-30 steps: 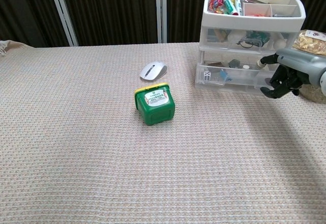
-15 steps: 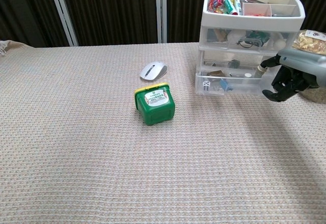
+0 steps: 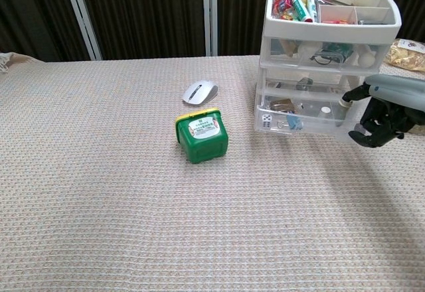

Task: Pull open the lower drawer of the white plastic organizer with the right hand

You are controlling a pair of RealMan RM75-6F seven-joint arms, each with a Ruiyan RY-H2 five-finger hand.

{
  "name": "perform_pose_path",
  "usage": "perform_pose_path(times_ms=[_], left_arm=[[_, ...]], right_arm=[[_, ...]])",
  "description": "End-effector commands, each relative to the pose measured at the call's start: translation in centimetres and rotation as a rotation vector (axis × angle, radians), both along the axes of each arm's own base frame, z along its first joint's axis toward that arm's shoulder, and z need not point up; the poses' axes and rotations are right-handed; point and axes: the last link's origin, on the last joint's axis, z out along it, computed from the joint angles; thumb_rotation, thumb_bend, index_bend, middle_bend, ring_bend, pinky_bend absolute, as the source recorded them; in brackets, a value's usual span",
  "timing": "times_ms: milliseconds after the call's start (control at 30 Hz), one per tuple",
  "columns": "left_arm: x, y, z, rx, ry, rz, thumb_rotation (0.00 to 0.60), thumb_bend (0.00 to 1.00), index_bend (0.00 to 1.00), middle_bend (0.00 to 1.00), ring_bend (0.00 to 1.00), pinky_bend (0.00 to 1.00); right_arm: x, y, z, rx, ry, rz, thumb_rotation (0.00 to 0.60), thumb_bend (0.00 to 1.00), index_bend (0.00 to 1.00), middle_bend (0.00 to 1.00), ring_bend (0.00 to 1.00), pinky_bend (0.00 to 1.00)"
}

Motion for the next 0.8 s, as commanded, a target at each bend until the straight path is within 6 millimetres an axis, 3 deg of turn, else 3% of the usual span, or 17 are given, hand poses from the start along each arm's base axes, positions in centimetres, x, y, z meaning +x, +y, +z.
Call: perform_pose_path(times_ms=[33,267,533,800], left_arm=[[0.0,0.0,0.0,0.0,0.0,0.0,0.6,0.32,0.06,0.0,0.0,0.0],[0.0,0.0,0.0,0.0,-0.001,0.0,0.6,0.32,0.06,0.0,0.0,0.0],[0.0,0.0,0.0,-0.001,-0.001,0.0,0.6,0.32,0.06,0.0,0.0,0.0],[0.0,0.0,0.0,0.0,0.0,0.0,0.6,0.32,0.06,0.0,0.0,0.0]], right_arm=[[0.1,0.2,0.0,0.002,-0.002,0.006,0.6,0.41,0.42,0.89,0.92,0.67],[0.6,0.4,0.0,-0.003,-0.021,0.026,0.6,0.41,0.32,0.89,0.92,0.67],[1.0,0.3,0.5,-0.023,-0.046,0.034,0.6,0.39,0.28,0.88,0.92,0.67],[2.8,-0.1,2.2,-0.067,-0.071,0.092,0.6,0.1,0.29,0.88,0.91,0.67]])
